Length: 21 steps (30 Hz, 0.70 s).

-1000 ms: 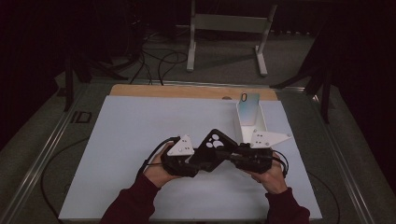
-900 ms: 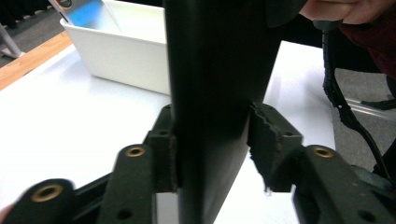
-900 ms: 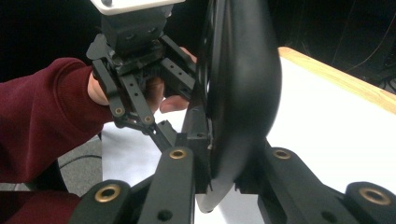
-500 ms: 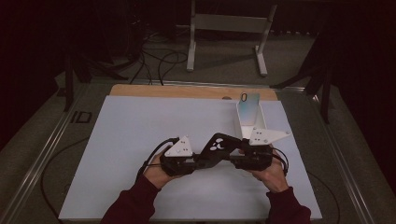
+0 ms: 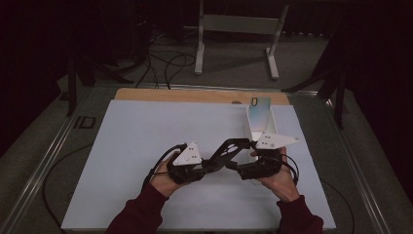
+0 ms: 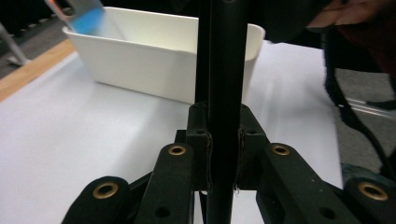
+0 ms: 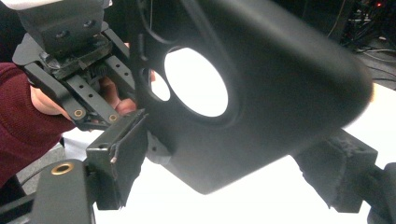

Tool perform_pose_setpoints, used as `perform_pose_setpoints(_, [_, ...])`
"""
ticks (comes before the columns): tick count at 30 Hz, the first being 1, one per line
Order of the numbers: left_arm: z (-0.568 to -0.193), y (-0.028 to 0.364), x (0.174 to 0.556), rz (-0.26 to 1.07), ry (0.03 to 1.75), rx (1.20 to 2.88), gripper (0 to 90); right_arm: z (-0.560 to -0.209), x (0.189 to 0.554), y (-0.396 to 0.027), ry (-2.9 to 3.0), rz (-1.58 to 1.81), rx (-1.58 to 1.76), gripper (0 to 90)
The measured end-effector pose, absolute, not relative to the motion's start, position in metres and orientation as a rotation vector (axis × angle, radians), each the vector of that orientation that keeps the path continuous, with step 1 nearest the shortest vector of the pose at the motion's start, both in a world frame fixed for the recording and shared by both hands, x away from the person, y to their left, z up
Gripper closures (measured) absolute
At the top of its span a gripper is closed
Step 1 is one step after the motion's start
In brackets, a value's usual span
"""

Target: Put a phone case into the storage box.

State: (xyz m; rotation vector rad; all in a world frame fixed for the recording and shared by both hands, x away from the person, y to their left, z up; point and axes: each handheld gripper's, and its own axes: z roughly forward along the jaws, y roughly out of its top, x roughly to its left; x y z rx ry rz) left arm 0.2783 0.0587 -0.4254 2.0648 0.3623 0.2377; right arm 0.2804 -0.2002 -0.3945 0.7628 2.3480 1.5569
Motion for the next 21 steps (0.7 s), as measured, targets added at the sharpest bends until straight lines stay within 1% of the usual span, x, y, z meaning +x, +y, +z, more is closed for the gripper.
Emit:
perform_pose_setpoints(1, [-0.4247,0.0595,0.2798,0.248,0.385,2.067,80.6,-0.3942,0.2803,-0.202,2.326,1.55,0.783,13.7])
perform_pose_setpoints(6, [-0.4254,0.0585,0.2802,0.265,0.404,2.072,80.5,-0.3941,0.2801,-0.2034,2.305,1.542,0.81,13.5])
perform_pose_setpoints(13, [-0.4246,0.0597,0.2807,0.292,0.431,2.073,80.5,-0.3948,0.2791,-0.2036,2.294,1.536,0.83,9.9])
perform_pose_setpoints(21, [-0.424,0.0602,0.2809,0.328,0.472,2.07,80.5,-0.391,0.2772,-0.2025,2.256,1.571,0.87,9.5])
